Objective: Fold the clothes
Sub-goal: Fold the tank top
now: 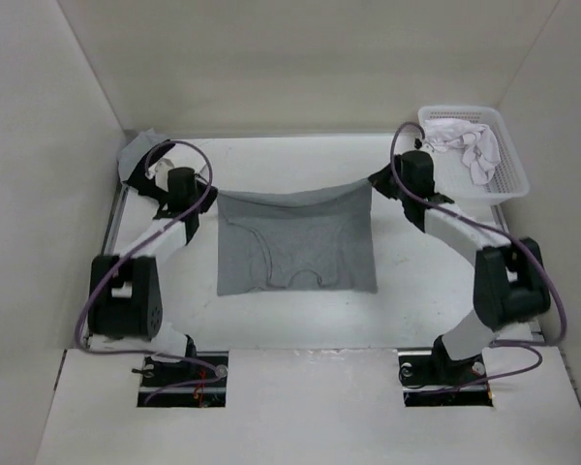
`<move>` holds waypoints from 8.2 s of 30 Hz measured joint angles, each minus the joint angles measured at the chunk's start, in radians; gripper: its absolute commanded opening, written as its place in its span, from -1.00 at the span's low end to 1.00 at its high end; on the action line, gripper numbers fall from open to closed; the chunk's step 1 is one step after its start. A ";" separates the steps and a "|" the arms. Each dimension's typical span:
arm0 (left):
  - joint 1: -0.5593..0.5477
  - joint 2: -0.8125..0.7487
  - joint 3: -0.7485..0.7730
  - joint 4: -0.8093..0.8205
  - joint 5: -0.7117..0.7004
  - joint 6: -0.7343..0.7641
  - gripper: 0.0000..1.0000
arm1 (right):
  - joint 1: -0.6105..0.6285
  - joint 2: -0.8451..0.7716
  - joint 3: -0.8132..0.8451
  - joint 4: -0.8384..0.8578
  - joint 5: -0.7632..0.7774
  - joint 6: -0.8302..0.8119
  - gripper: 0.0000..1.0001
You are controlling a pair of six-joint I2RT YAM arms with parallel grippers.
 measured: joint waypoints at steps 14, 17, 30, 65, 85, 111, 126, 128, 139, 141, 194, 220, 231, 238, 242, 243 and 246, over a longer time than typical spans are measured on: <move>0.022 -0.054 -0.066 0.154 0.081 -0.030 -1.00 | -0.103 -0.060 -0.093 0.132 -0.148 0.100 -0.99; 0.021 -0.210 -0.207 0.167 0.084 -0.034 -1.00 | -0.102 -0.151 -0.229 0.172 -0.148 0.127 -0.99; -0.024 -0.683 -0.591 0.037 0.091 -0.032 -0.97 | -0.116 -0.406 -0.612 0.182 -0.171 0.174 -0.99; -0.201 -0.181 -0.570 0.234 -0.013 -0.051 -0.60 | -0.019 -0.124 -0.582 0.231 -0.163 0.192 -0.05; -0.159 -0.206 -0.469 0.212 0.006 0.011 -0.52 | 0.074 0.179 -0.530 0.585 -0.365 0.255 -0.34; -0.497 -0.121 -0.360 0.318 -0.049 0.008 -0.50 | 0.080 -0.601 -0.476 -0.063 -0.150 0.064 -0.96; -0.316 -0.342 -0.418 0.307 0.014 0.000 -0.48 | 0.449 0.074 0.228 -0.349 0.035 0.039 -0.96; -0.278 -0.367 -0.436 0.300 0.035 -0.004 -0.48 | 0.476 0.156 0.313 -0.391 0.048 0.053 -0.96; -0.108 -0.418 -0.498 0.289 0.156 -0.029 -0.46 | 0.561 0.453 0.554 -0.441 0.071 0.174 -0.16; -0.082 -0.418 -0.502 0.286 0.168 -0.031 -0.46 | 0.570 0.467 0.554 -0.426 0.064 0.206 0.10; -0.201 -0.374 -0.496 0.246 0.060 0.013 -0.46 | 0.467 0.488 0.140 0.123 -0.281 0.116 -0.87; -0.262 -0.368 -0.506 0.227 -0.007 0.016 -0.46 | 0.485 0.312 0.115 0.080 -0.195 -0.089 -0.55; -0.267 -0.362 -0.506 0.227 -0.020 0.017 -0.46 | 0.468 0.427 0.116 0.076 -0.200 -0.028 -0.57; -0.267 -0.362 -0.506 0.227 -0.022 0.020 -0.46 | 0.539 0.466 0.156 0.077 -0.252 -0.028 -0.54; -0.266 -0.365 -0.506 0.227 -0.022 0.020 -0.46 | 0.571 0.467 0.161 0.084 -0.337 -0.031 -0.54; -0.266 -0.367 -0.506 0.227 -0.022 0.020 -0.46 | 0.575 0.465 0.161 0.084 -0.358 -0.033 -0.53; -0.258 -0.386 -0.506 0.226 -0.022 0.021 -0.46 | 0.586 0.441 0.151 0.089 -0.407 -0.040 -0.45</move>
